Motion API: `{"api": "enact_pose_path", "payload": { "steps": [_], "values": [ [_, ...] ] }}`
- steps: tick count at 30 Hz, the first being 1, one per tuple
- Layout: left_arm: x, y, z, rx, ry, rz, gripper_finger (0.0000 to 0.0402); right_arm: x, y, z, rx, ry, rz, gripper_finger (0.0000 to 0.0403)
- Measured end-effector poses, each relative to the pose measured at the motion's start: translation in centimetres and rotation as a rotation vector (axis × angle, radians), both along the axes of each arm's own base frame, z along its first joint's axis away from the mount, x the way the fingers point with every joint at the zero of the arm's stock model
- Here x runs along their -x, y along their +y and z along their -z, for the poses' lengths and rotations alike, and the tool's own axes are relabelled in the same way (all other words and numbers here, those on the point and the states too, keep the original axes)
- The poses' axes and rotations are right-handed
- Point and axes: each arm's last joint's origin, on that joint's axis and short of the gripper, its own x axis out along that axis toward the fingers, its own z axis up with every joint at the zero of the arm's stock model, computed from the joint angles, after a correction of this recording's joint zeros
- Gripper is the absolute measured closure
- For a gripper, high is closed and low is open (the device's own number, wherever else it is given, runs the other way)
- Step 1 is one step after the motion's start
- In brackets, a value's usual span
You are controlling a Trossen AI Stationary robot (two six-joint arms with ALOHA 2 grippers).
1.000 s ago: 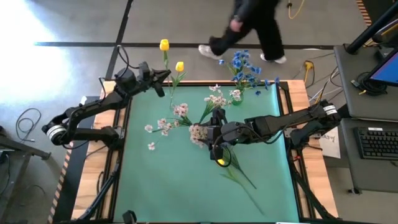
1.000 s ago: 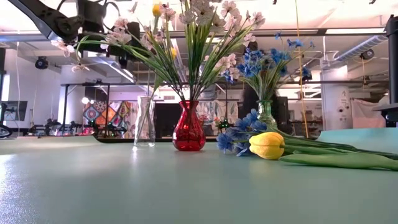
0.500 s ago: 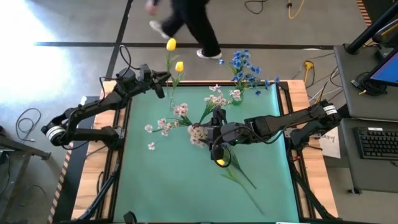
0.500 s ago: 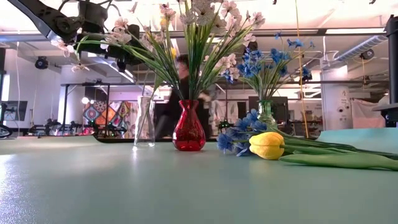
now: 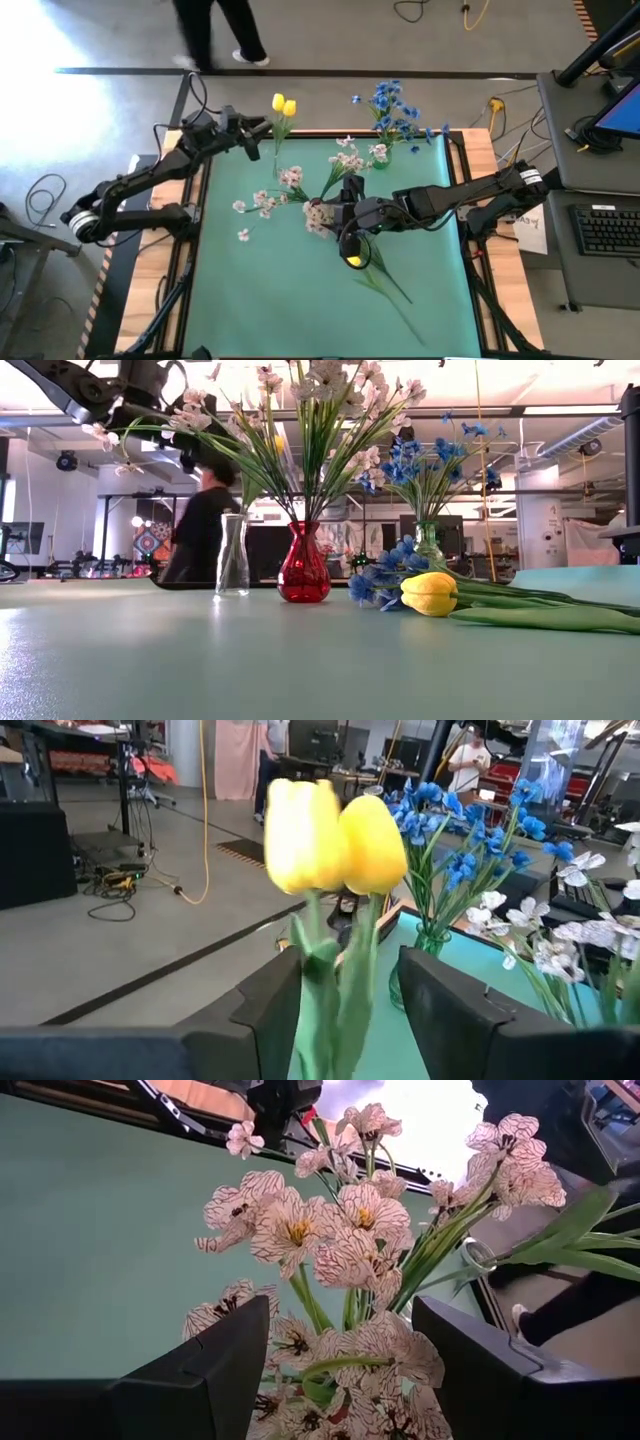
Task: Sort flowers into vase by color
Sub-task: Put the yellow tulip into the transparent vase, then put the blue flowers into the green vase
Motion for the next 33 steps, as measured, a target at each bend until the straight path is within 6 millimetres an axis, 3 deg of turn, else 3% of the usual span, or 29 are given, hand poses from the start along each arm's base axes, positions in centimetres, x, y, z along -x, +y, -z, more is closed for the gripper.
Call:
{"api": "enact_pose_path", "payload": {
  "steps": [10, 16, 23, 33],
  "values": [
    [2.8, -3.6, -1.5, 0.063, 0.037, 0.049, 0.0243, 0.7, -0.2, 0.2, -0.002, 0.057, 0.008, 0.0163],
    [3.6, -6.4, -3.0, 0.04, -0.042, 0.139, 0.0243, 2.7, -0.4, -2.0, -0.056, 0.0, 0.028, 0.0163],
    [3.3, -9.7, -3.9, 0.033, -0.099, 0.328, 0.0243, 5.3, -1.0, -3.4, -0.188, -0.001, 0.111, 0.0163],
    [2.3, -12.8, -2.2, 0.189, 0.043, 0.371, 0.0243, 7.9, -0.7, -2.0, -0.406, 0.212, 0.243, 0.0163]
  ]
}}
